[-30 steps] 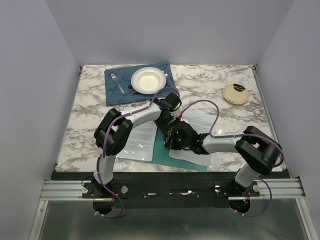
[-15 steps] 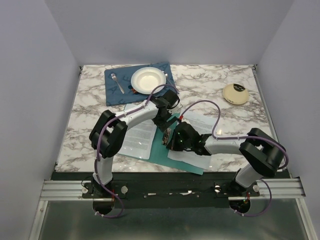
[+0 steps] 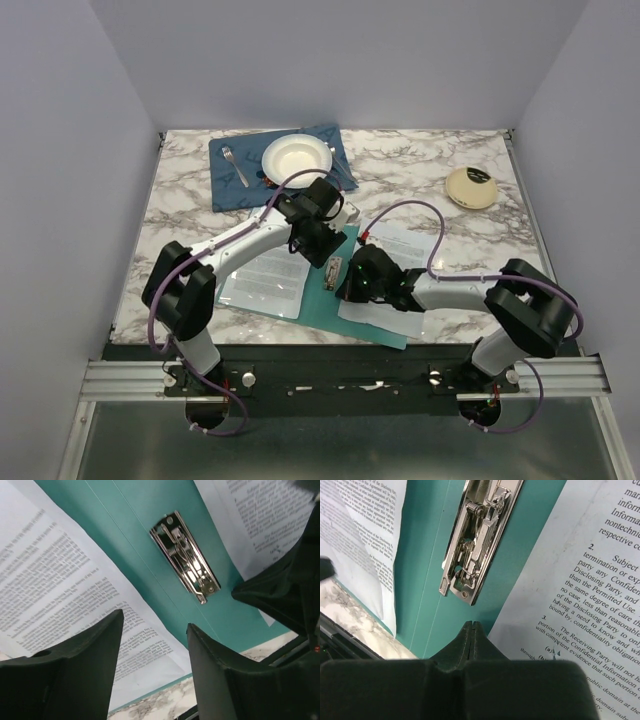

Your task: Put the files into the folder

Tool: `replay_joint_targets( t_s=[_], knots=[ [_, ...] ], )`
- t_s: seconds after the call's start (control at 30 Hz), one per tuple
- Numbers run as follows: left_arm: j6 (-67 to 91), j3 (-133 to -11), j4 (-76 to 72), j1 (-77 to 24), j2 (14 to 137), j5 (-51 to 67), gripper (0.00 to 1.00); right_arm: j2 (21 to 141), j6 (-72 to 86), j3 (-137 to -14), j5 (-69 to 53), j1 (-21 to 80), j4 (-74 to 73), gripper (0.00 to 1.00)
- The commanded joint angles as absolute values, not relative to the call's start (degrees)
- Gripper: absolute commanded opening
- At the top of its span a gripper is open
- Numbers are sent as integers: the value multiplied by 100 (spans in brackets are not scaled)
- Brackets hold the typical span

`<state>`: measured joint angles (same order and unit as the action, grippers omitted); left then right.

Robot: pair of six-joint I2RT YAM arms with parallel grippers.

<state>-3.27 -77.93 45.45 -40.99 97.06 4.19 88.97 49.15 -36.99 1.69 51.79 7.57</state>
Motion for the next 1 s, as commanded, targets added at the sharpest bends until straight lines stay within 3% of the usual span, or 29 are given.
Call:
replay_joint_targets(
  t_s=[0.0, 0.2, 0.27, 0.37, 0.47, 0.5, 0.7, 0.97],
  knots=[
    [-185, -7339, 4606, -4104, 9545, 1238, 56, 8965, 5045, -3779, 395, 5115, 993, 1],
    [210, -6655, 3895, -4113, 9211, 1485, 38, 9044, 5062, -3867, 387, 5019, 1133, 0],
    [272, -6557, 3789, -4113, 9158, 1503, 37, 9079, 5071, -3858, 395, 4984, 1178, 0],
    [421, -6434, 3578, -4113, 9167, 1503, 38, 9106, 5133, -3788, 396, 4949, 1327, 1],
    [553, -6442, 3437, -4148, 9307, 1451, 45, 9140, 5168, -3727, 369, 4896, 1433, 1],
    [571, -6503, 3428, -4166, 9351, 1424, 52, 9167, 5177, -3718, 378, 4896, 1441, 0],
    [659, -6601, 3296, -4271, 9659, 1283, 58, 9211, 5177, -3674, 343, 4834, 1521, 0],
    [694, -6416, 3129, -4342, 9773, 1292, 55, 9255, 5212, -3525, 325, 4764, 1608, 0]
  ],
)
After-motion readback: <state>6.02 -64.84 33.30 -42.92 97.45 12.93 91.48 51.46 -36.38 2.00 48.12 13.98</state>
